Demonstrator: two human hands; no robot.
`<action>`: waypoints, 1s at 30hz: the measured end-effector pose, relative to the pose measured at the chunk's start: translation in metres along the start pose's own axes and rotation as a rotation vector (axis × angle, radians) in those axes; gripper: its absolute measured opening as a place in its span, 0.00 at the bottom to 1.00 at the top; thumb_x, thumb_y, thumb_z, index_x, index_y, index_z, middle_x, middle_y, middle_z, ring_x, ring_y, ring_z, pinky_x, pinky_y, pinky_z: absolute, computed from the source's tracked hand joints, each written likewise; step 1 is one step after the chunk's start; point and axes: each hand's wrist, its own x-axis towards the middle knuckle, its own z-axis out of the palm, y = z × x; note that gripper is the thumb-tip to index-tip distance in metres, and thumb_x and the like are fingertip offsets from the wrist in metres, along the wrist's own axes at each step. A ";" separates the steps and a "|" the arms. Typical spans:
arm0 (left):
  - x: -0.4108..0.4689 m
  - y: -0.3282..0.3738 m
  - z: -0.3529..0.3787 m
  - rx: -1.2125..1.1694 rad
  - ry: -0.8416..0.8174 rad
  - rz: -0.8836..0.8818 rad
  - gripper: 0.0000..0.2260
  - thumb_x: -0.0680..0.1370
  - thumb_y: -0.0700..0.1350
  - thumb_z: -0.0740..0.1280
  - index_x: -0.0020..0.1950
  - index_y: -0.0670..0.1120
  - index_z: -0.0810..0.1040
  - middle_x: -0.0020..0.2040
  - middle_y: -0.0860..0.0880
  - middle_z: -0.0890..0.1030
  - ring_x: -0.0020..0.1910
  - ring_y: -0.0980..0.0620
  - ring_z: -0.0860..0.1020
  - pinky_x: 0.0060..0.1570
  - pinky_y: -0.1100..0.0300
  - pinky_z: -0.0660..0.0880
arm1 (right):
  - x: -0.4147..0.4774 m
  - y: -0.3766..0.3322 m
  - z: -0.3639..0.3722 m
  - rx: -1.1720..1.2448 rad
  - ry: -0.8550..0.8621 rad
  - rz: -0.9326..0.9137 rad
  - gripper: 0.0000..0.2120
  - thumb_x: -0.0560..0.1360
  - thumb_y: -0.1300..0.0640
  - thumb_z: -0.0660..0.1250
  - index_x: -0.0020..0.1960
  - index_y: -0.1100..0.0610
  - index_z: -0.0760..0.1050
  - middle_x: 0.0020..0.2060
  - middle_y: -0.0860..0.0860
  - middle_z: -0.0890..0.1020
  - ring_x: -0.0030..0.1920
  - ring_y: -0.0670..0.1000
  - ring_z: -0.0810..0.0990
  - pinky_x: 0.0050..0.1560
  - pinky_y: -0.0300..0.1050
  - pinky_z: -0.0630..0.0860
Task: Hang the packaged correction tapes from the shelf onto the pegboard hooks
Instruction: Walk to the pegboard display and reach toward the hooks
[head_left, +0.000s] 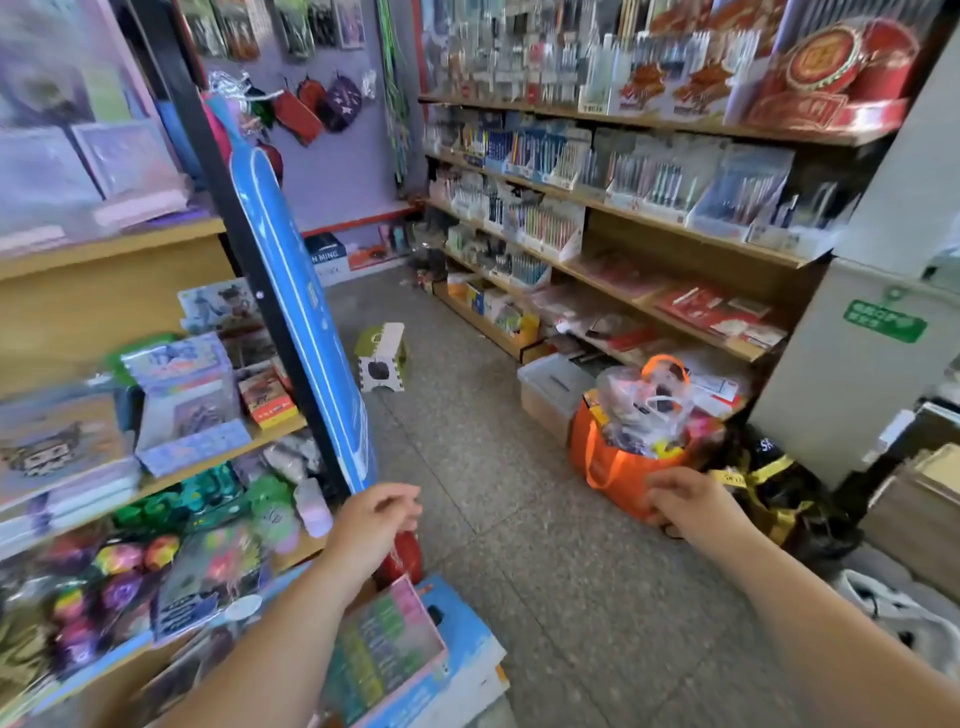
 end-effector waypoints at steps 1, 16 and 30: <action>0.019 0.009 0.008 -0.010 -0.012 0.002 0.11 0.78 0.35 0.57 0.56 0.36 0.76 0.36 0.50 0.77 0.23 0.65 0.76 0.28 0.77 0.70 | 0.017 -0.006 -0.001 0.005 0.009 0.001 0.06 0.75 0.69 0.60 0.47 0.60 0.73 0.33 0.56 0.77 0.20 0.39 0.75 0.23 0.27 0.68; 0.257 0.107 0.130 -0.067 0.133 -0.031 0.11 0.78 0.35 0.58 0.57 0.35 0.76 0.44 0.42 0.80 0.36 0.53 0.75 0.27 0.73 0.70 | 0.319 -0.079 -0.057 -0.080 -0.102 -0.117 0.05 0.75 0.68 0.61 0.43 0.61 0.74 0.33 0.57 0.77 0.28 0.49 0.74 0.22 0.31 0.67; 0.463 0.133 0.122 -0.050 0.362 -0.159 0.10 0.78 0.38 0.59 0.42 0.37 0.77 0.32 0.48 0.79 0.36 0.49 0.75 0.43 0.64 0.73 | 0.589 -0.188 0.019 -0.068 -0.355 -0.266 0.08 0.75 0.70 0.59 0.50 0.72 0.75 0.34 0.57 0.76 0.26 0.43 0.75 0.27 0.27 0.70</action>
